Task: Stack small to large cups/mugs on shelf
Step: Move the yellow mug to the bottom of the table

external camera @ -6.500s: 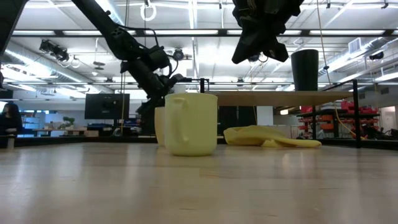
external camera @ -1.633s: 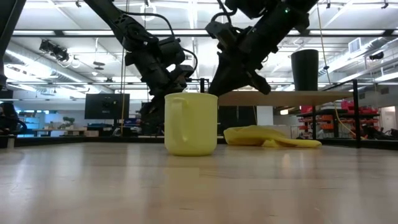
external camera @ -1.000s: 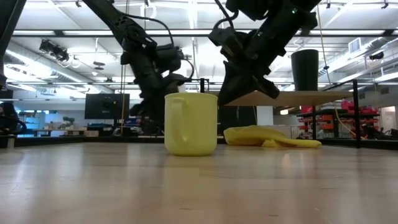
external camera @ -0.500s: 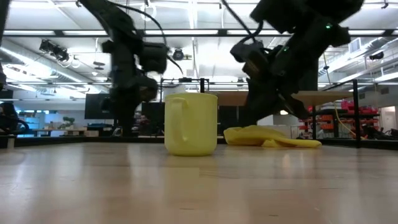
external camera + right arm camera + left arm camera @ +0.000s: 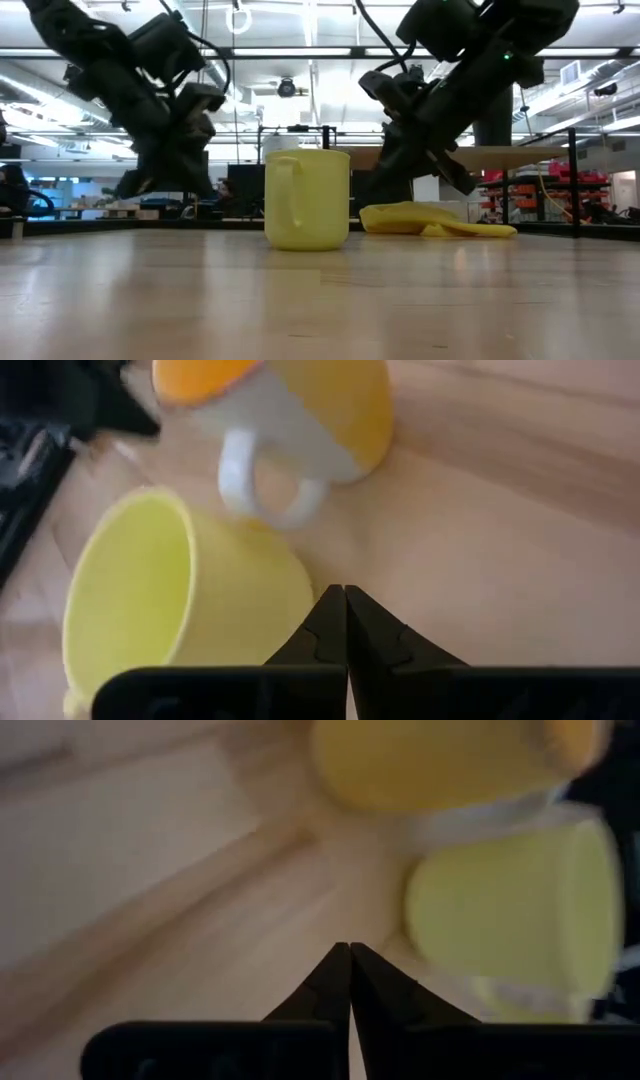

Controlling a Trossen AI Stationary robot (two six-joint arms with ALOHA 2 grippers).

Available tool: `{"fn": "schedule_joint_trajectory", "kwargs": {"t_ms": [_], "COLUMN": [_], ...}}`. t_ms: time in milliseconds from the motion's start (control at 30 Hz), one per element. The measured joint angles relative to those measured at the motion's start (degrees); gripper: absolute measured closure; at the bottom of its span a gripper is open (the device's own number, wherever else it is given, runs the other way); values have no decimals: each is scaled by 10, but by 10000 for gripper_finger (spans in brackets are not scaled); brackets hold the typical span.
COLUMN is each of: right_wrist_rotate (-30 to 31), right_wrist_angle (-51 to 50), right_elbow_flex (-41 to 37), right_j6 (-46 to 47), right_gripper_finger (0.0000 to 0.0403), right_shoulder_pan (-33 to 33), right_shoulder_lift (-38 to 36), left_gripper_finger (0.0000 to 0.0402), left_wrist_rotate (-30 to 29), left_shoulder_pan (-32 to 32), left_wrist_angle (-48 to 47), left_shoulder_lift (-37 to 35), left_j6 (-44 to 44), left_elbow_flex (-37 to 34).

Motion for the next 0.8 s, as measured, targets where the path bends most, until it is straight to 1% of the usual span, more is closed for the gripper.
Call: {"fn": "schedule_joint_trajectory", "kwargs": {"t_ms": [100, 167, 233, 333, 367, 500, 600, 700, 800], "right_wrist_rotate": [-6, -11, -13, -15, -14, -12, -7, -4, -4], "right_wrist_angle": [7, 16, 17, 27, 45, 72, 70, 70, 75], "right_elbow_flex": [0, 0, 0, 0, 0, 1, 0, 0, 0], "right_j6": [-7, -8, -7, -5, -3, 4, 14, 17, 18], "right_gripper_finger": [401, 402, 402, 402, 402, 402, 402, 402, 402], "right_shoulder_pan": [-9, -14, -15, -12, -9, 1, 2, 2, 2], "right_shoulder_lift": [0, 0, 2, 6, 11, 26, 26, 25, 25], "left_gripper_finger": [382, 387, 392, 395, 394, 380, 375, 381, 391], "left_wrist_rotate": [-29, -36, -38, -39, -41, -44, -46, -47, -48], "left_shoulder_pan": [-26, -36, -43, -51, -54, -59, -61, -64, -66], "left_wrist_angle": [17, 62, 110, 137, 143, 180, 226, 248, 249], "left_shoulder_lift": [16, 20, 32, 58, 66, 104, 129, 150, 165], "left_j6": [-29, -34, -41, -42, -42, -56, -64, -69, -71], "left_elbow_flex": [-8, -8, -5, 4, 7, 14, 16, 19, 30]}}
